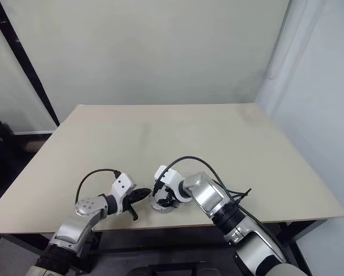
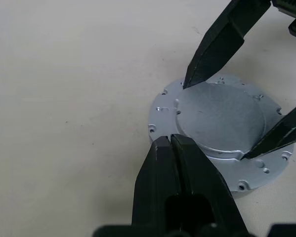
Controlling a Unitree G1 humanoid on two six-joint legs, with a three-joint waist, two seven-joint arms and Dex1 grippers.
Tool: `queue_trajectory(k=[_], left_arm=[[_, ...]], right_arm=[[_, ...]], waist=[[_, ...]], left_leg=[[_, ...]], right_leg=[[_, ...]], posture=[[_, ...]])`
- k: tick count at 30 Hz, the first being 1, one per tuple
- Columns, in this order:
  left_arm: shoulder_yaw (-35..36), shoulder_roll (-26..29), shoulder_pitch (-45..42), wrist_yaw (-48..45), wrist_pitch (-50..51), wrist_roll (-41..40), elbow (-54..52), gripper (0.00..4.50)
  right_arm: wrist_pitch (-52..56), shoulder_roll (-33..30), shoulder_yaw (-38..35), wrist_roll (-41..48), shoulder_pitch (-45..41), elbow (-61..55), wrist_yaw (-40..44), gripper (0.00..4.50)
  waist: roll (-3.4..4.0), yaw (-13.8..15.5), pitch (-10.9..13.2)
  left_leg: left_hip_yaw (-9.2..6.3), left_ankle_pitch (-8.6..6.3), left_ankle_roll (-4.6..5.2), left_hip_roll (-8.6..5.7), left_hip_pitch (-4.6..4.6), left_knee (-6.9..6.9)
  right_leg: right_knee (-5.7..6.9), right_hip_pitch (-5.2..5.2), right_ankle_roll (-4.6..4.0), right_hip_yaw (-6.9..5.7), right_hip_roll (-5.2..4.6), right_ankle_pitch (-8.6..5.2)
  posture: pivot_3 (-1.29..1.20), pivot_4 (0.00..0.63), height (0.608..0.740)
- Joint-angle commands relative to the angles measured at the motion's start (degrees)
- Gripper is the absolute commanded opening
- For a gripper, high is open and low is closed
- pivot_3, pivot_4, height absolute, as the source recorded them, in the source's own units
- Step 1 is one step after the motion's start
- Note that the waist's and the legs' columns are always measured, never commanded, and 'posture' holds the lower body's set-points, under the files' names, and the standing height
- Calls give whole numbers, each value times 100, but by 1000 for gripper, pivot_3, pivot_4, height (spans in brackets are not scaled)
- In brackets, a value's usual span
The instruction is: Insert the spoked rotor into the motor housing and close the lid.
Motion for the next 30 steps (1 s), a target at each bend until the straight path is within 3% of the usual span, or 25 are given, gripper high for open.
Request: queue_trajectory(k=[1,24,28,30], left_arm=[[24,-11,-118,-18,-98,22,-66,0],[-344,-238,-449,-24,-69,372,574,0],[-351,-238,-447,-46,-68,379,559,0],[-352,-236,-436,-58,-67,388,547,0]], right_arm=[[219,-6,6,-52,20,223,-127,3231],[67,-158,207,-127,49,90,-15,3231],[29,-166,155,-58,41,42,55,4481],[20,-163,123,-22,37,8,86,4481]], waist=[[0,-1,0],[2,1,-1],[2,2,-1],[2,1,-1]], left_leg=[[-1,0,0,0,0,0],[0,-1,0,-1,0,-10],[-1,-1,0,-1,0,-11],[-1,-1,-1,-1,-1,-12]], right_leg=[[0,0,0,0,0,0],[-12,-2,1,-2,-4,-1],[-12,-2,1,-2,-4,-1],[-14,-2,1,-3,-5,-1]], posture=[[0,0,740],[0,0,740],[0,0,740],[0,0,740]])
